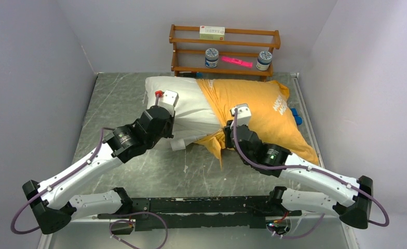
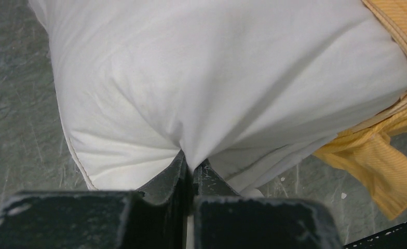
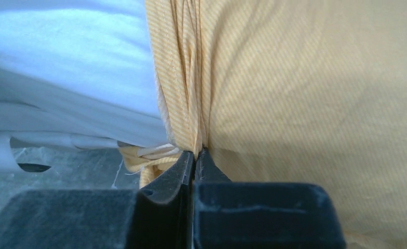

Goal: Remove the pillowcase from the pillow
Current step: Remove the pillow from the pillowcase.

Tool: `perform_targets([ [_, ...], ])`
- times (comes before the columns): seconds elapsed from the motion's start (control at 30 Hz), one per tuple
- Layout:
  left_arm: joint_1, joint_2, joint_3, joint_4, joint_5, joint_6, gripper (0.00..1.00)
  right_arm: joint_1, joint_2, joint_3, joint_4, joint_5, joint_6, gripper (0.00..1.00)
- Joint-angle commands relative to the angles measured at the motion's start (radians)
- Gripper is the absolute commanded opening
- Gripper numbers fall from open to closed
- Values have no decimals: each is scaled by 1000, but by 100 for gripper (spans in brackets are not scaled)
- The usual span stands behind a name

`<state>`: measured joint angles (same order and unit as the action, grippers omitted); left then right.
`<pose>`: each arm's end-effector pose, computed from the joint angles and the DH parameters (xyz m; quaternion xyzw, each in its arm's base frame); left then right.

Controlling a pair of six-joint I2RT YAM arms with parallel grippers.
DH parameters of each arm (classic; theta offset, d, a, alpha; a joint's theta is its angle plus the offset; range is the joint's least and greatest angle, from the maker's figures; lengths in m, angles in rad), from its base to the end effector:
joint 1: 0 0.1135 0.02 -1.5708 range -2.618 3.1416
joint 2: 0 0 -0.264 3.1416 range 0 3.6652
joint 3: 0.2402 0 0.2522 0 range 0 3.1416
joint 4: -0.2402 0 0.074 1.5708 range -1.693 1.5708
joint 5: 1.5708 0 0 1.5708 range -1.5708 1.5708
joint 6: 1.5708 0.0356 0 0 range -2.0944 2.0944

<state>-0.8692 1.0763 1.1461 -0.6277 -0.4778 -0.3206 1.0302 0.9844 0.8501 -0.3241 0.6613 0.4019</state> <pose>0.1574 -0.1609 0.3669 0.1197 0.8490 -0.0927 0.5063 0.1300 0.1742 0.3149 -0.0852 0.8169 0.1198 0.5577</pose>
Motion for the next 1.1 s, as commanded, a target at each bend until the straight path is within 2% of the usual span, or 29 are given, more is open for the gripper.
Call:
perform_targets([
  [0.0, 22, -38, 81, -10, -171, 47, 5, -31, -84, 78, -131, 154, -66, 0],
  [0.17, 21, -106, -36, -18, -147, -45, 5, -41, -101, 86, -167, 103, -80, 0],
  [0.33, 22, -209, -227, -60, -69, -236, 5, -42, -81, 66, -222, -10, -65, 0],
  [0.47, 21, -328, -392, -21, 78, -357, 5, -42, -99, 15, -210, -164, -45, 0],
  [0.63, 22, -478, -559, 150, 277, -389, 5, -41, -128, -55, -163, -394, 3, 0],
  [0.7, 21, -512, -569, 170, 293, -382, 16, -41, -130, -62, -152, -463, 1, 10],
  [0.77, 21, -519, -544, 165, 283, -352, 26, -41, -125, -47, -165, -464, -10, 23],
  [0.93, 21, -494, -412, 139, 276, -256, 36, -41, -97, 49, -209, -438, -67, 50],
  [1.07, 22, -437, -293, 114, 285, -199, 54, -42, -52, 140, -234, -407, -101, 68],
])
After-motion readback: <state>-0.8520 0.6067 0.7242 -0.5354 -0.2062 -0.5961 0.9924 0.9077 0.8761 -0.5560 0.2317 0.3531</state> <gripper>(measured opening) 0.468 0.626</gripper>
